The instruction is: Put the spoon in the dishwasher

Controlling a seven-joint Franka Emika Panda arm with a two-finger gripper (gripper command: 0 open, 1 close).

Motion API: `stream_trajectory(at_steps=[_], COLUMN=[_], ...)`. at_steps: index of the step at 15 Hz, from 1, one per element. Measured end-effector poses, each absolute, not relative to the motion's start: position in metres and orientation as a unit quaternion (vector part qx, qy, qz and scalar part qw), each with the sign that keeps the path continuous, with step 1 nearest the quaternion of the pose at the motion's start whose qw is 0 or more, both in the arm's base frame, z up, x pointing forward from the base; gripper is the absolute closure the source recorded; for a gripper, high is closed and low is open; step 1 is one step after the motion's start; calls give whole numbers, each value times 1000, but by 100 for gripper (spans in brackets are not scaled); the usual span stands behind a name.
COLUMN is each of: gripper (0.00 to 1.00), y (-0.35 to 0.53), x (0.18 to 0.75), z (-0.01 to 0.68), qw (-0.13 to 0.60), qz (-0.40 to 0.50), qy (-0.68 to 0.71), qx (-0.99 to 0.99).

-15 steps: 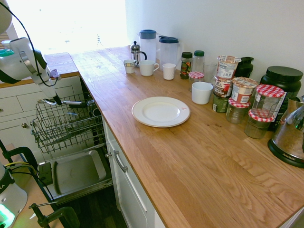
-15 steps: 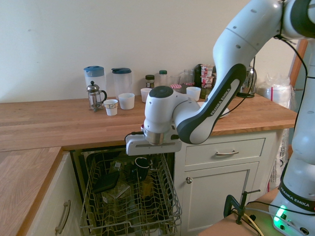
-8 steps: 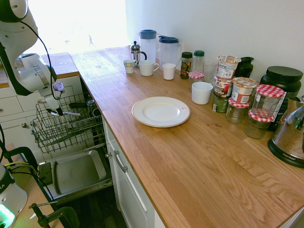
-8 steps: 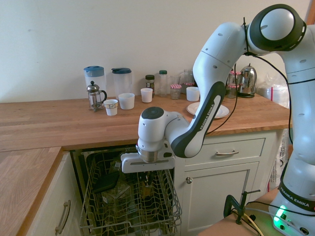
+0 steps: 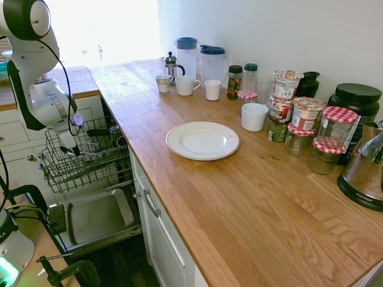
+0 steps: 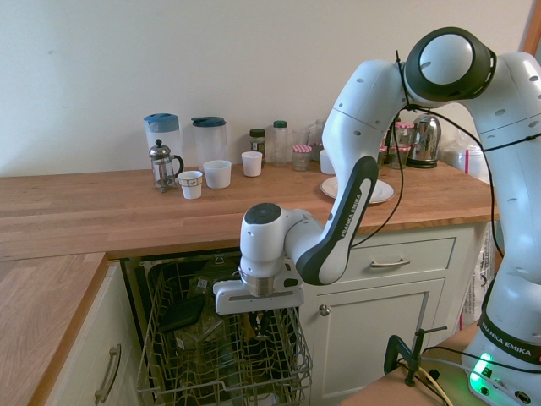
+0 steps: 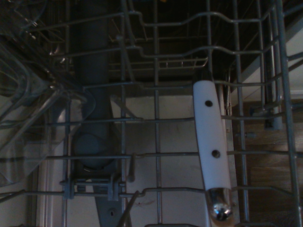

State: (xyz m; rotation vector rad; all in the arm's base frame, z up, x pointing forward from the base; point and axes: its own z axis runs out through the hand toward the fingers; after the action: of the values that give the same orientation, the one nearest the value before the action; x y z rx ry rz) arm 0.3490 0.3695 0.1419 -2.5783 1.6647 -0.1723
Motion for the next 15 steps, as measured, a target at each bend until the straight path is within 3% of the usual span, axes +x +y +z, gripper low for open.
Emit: stream_trajectory(at_steps=[7, 8, 15], gripper=[100, 0, 0], y=[372, 372, 377], x=[352, 354, 362], z=[96, 93, 91], qw=[20, 19, 23], qz=[-33, -31, -31], qy=[538, 539, 539], qx=[-842, -841, -841])
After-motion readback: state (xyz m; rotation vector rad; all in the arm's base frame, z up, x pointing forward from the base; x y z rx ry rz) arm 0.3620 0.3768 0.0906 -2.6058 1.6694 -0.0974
